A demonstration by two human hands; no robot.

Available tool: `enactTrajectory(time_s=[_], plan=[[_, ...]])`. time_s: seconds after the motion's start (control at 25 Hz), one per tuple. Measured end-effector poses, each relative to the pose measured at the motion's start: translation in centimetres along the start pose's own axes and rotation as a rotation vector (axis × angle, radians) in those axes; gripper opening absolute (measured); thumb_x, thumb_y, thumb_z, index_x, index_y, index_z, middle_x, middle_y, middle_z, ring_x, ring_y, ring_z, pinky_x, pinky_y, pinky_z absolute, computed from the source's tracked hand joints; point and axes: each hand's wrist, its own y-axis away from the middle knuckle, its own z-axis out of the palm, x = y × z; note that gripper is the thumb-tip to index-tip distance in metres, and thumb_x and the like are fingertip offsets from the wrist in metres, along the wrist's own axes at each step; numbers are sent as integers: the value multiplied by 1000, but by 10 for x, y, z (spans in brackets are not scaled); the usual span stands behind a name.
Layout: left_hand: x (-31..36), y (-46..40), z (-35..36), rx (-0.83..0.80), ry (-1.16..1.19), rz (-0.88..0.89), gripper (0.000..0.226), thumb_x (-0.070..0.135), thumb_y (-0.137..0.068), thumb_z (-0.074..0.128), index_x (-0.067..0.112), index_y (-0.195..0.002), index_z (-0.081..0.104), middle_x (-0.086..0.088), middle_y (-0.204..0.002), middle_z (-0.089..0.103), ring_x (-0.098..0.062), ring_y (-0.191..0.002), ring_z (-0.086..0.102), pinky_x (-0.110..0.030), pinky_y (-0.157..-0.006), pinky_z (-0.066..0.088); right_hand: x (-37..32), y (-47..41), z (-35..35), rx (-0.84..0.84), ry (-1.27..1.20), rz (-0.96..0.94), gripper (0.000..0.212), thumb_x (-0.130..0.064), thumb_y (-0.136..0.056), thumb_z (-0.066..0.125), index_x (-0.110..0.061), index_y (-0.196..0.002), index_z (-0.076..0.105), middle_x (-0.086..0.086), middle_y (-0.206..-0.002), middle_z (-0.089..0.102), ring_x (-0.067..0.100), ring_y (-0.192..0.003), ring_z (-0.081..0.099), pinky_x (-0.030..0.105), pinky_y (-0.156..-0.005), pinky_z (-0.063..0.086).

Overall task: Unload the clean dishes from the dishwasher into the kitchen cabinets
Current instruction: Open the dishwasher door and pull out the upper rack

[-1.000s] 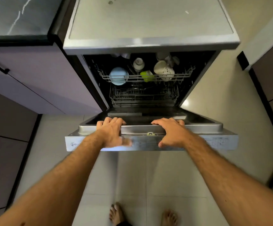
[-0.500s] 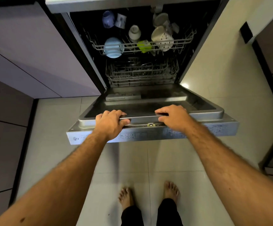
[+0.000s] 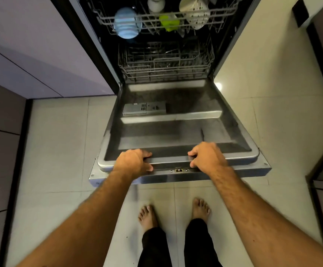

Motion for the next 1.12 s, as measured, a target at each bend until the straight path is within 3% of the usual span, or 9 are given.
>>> enactTrajectory(time_s=[0.16, 0.28, 0.32, 0.4, 0.48, 0.56, 0.72, 0.92, 1.12], plan=[[-2, 7, 58, 66, -15, 62, 58, 22, -100, 46, 26, -154, 23, -1, -159, 28, -20, -147, 24, -36, -121, 18, 8, -8, 30, -57, 6, 56, 35, -17, -83, 78, -24, -117, 72, 1, -109, 71, 12, -87, 60, 30, -91, 50], [1, 26, 87, 215, -84, 104, 69, 6, -98, 40, 21, -156, 7, -1, -163, 8, -21, -151, 4, -38, -123, 7, 17, -1, 51, 1, 211, -95, 28, -17, -95, 61, -20, -123, 64, 5, -120, 66, 21, -107, 59, 34, -98, 46], [3, 28, 89, 250, -82, 92, 67, 4, -98, 39, 22, -156, 11, -1, -163, 12, -21, -151, 8, -36, -123, 9, 19, 3, 59, 38, 293, -166, 29, -20, -99, 55, -18, -128, 59, 5, -125, 64, 22, -114, 57, 35, -102, 42], [5, 19, 81, 309, -51, 74, 51, 10, -99, 45, 26, -147, 39, 0, -149, 44, -21, -138, 41, -30, -112, 33, 21, 3, 71, 59, 360, -215, 33, -24, -102, 49, -15, -133, 52, 5, -131, 60, 22, -122, 53, 37, -108, 36], [4, 3, 69, 268, -65, 38, 23, 22, -97, 53, 30, -116, 63, 1, -108, 68, -19, -98, 64, -29, -84, 49, 23, -4, 80, 26, 373, -193, 24, -22, -99, 51, -16, -122, 58, 5, -117, 64, 22, -110, 59, 35, -96, 43], [1, -14, 64, 141, -34, -9, 15, 28, -91, 62, 30, -102, 71, 2, -92, 70, -18, -84, 66, -31, -80, 54, 28, -12, 87, -17, 351, -145, 17, -17, -95, 52, -15, -107, 64, 5, -100, 66, 25, -95, 63, 34, -78, 46], [0, -37, 90, 71, -39, -66, 22, 26, -80, 70, 32, -101, 75, 3, -93, 73, -19, -87, 67, -32, -83, 56, 36, -22, 103, -132, 369, -87, 23, -11, -92, 56, -19, -109, 70, 6, -101, 69, 24, -91, 63, 31, -82, 53], [-6, -58, 144, 53, 5, -68, 18, 26, -89, 64, 28, -106, 73, 1, -95, 72, -20, -87, 67, -33, -84, 57, 44, -46, 135, -251, 310, 5, 23, -5, -88, 62, -12, -107, 73, 12, -101, 68, 28, -89, 63, 35, -82, 58], [-10, -88, 174, 22, 16, -69, 22, 33, -85, 71, 26, -106, 72, -2, -99, 72, -22, -92, 66, -34, -87, 55, 54, -72, 167, -319, 363, 2, 17, -6, -87, 66, -10, -102, 74, 10, -85, 63, 27, -80, 61, 34, -79, 58]])
